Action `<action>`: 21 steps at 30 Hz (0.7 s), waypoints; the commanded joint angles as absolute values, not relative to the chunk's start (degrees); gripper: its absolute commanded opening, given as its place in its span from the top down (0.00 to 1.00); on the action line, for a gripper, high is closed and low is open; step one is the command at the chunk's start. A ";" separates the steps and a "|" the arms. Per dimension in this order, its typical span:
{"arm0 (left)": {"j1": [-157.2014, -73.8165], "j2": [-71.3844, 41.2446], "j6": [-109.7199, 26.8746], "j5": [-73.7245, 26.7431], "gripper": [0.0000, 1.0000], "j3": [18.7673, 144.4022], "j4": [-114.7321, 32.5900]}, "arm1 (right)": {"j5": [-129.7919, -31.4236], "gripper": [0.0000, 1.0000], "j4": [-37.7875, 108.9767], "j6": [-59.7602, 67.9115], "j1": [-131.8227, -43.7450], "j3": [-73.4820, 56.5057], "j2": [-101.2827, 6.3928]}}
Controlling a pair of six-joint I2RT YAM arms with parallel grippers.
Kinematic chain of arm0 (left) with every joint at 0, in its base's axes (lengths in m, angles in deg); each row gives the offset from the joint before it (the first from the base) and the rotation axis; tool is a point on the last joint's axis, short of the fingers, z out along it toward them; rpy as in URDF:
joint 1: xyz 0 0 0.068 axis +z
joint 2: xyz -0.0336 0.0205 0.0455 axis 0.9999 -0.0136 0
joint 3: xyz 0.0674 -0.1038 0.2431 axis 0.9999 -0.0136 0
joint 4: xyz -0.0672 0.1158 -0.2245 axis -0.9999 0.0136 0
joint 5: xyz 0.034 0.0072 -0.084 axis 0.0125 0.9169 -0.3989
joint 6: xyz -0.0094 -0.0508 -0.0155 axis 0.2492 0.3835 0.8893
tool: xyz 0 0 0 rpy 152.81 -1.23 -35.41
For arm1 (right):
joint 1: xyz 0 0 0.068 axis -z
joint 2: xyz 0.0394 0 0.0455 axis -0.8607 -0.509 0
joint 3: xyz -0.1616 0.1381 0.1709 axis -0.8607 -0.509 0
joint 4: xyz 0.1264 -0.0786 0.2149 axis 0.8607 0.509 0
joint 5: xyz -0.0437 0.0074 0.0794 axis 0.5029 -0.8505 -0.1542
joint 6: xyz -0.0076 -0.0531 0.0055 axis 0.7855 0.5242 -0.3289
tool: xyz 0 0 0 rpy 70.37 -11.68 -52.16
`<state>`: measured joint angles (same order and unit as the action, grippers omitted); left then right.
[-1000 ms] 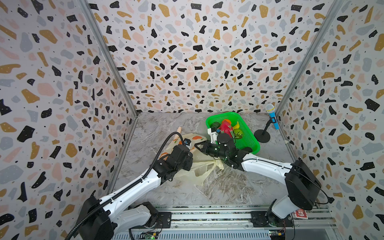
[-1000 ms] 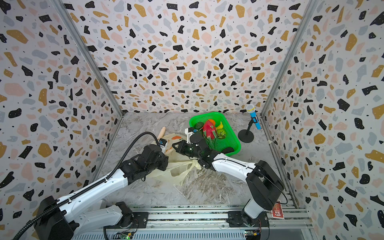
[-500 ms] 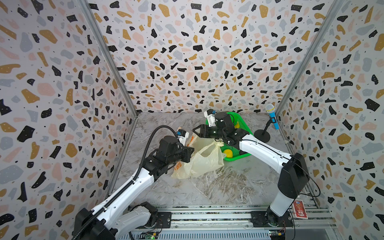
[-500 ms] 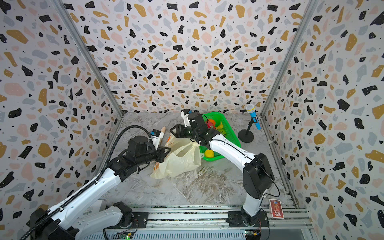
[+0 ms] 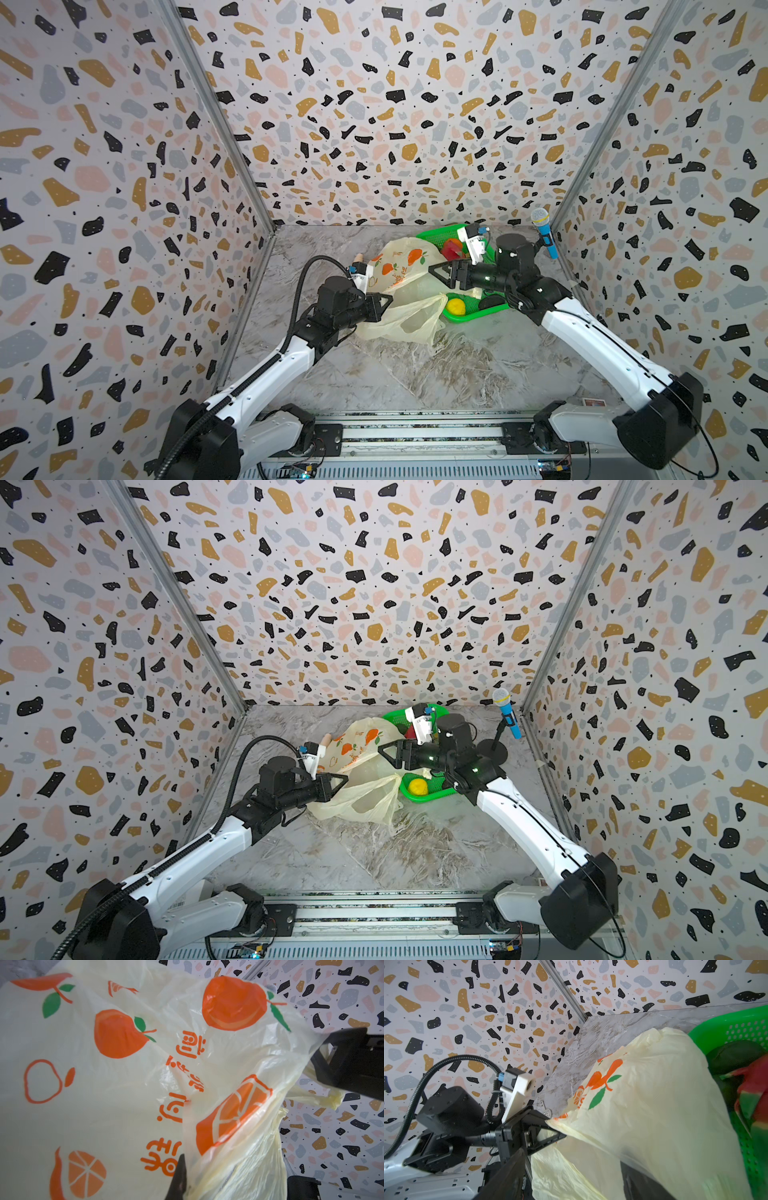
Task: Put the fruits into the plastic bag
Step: 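Hold the bag open with the left gripper while the right gripper releases and withdraws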
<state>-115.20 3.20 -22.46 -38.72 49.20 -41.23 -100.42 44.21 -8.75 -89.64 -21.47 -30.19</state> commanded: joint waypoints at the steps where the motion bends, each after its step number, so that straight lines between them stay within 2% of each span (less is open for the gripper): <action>1: -114.63 1.80 -21.43 -38.98 1.00 49.36 -42.69 | -100.07 0.17 39.36 -6.45 -88.95 -27.89 -22.92; 2: -114.62 1.60 -21.78 -38.95 1.00 49.48 -42.35 | -98.53 0.10 39.24 -6.50 -88.56 -29.18 -21.13; 4: -114.64 1.55 -21.99 -38.73 1.00 49.62 -41.83 | -97.24 0.06 40.67 -6.40 -87.06 -29.09 -20.11; 9: -114.58 2.11 -21.10 -39.11 1.00 49.91 -41.65 | -110.89 0.05 46.11 -3.55 -82.88 -23.12 -26.41; 14: -114.54 2.55 -20.37 -37.37 1.00 50.54 -40.28 | -123.44 0.01 45.85 -3.49 -84.76 -18.89 -32.11; 17: -114.58 3.04 -19.31 -36.22 1.00 50.45 -40.11 | -121.71 0.01 42.25 -5.79 -86.03 -20.28 -30.79; 21: -114.53 3.39 -15.66 -35.61 1.00 50.46 -41.72 | -118.89 0.01 46.50 -4.55 -85.94 -20.67 -29.91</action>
